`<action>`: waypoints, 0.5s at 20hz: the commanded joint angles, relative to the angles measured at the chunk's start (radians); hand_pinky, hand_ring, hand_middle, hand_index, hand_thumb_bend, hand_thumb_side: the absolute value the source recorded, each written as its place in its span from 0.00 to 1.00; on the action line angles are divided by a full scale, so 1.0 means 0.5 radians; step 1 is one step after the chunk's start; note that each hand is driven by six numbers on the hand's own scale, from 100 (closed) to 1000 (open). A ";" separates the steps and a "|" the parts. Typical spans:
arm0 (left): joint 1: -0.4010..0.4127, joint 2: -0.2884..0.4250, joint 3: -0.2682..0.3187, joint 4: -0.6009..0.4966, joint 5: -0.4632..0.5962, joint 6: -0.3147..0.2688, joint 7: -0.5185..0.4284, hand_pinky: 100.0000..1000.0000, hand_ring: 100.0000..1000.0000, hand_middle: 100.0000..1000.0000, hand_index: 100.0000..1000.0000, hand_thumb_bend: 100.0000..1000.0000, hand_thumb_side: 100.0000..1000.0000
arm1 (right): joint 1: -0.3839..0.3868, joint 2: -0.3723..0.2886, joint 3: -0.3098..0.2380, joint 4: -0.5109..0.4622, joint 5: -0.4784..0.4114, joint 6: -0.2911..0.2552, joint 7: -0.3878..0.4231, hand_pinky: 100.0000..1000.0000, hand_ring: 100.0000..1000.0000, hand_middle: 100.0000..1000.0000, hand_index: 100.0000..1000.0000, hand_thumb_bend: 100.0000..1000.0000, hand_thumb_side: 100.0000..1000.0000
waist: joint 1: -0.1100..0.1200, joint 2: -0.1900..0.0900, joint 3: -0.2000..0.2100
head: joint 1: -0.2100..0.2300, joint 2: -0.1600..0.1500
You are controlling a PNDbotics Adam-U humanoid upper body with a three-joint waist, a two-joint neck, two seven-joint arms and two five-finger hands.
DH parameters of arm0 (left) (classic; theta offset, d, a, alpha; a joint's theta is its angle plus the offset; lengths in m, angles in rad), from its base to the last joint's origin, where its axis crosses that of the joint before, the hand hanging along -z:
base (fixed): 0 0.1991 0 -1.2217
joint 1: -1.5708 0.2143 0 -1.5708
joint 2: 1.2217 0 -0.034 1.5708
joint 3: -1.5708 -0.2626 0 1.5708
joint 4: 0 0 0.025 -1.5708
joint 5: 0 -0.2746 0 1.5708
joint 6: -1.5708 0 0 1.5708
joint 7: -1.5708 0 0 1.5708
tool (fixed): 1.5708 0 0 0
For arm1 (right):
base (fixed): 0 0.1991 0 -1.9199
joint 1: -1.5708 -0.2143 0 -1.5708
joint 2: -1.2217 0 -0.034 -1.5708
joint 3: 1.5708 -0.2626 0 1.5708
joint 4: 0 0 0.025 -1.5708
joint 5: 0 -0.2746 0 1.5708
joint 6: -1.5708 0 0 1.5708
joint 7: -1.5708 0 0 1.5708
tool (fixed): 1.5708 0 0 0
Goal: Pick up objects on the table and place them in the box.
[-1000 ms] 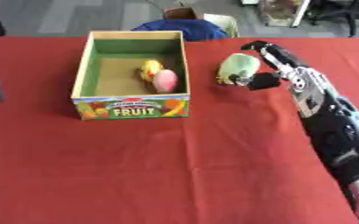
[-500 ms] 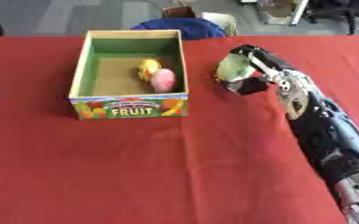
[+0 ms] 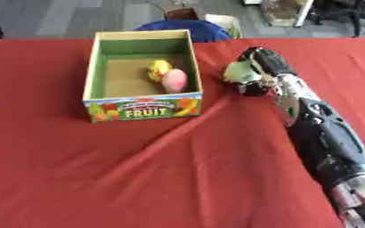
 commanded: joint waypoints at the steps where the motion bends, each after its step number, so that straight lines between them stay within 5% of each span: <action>1: -0.023 0.046 0.010 -0.046 -0.001 -0.004 -0.002 0.54 0.47 0.46 0.52 0.45 0.28 | -0.030 -0.058 -0.024 -0.017 -0.039 0.012 -0.134 0.36 0.69 0.31 0.42 0.00 0.00 | 0.007 -0.035 -0.007 | -0.001 -0.026; 7: -0.023 0.046 0.010 -0.046 -0.001 -0.004 -0.002 0.54 0.47 0.46 0.52 0.45 0.28 | -0.024 -0.063 -0.009 -0.025 -0.107 0.002 -0.216 0.35 0.69 0.29 0.41 0.00 0.00 | 0.007 -0.036 -0.009 | 0.000 -0.027; 10: -0.018 0.044 0.014 -0.045 0.000 -0.004 0.001 0.54 0.47 0.46 0.52 0.45 0.28 | -0.040 -0.035 -0.101 -0.127 -0.175 0.009 -0.264 0.34 0.69 0.21 0.33 0.00 0.00 | 0.006 -0.043 -0.023 | 0.002 -0.021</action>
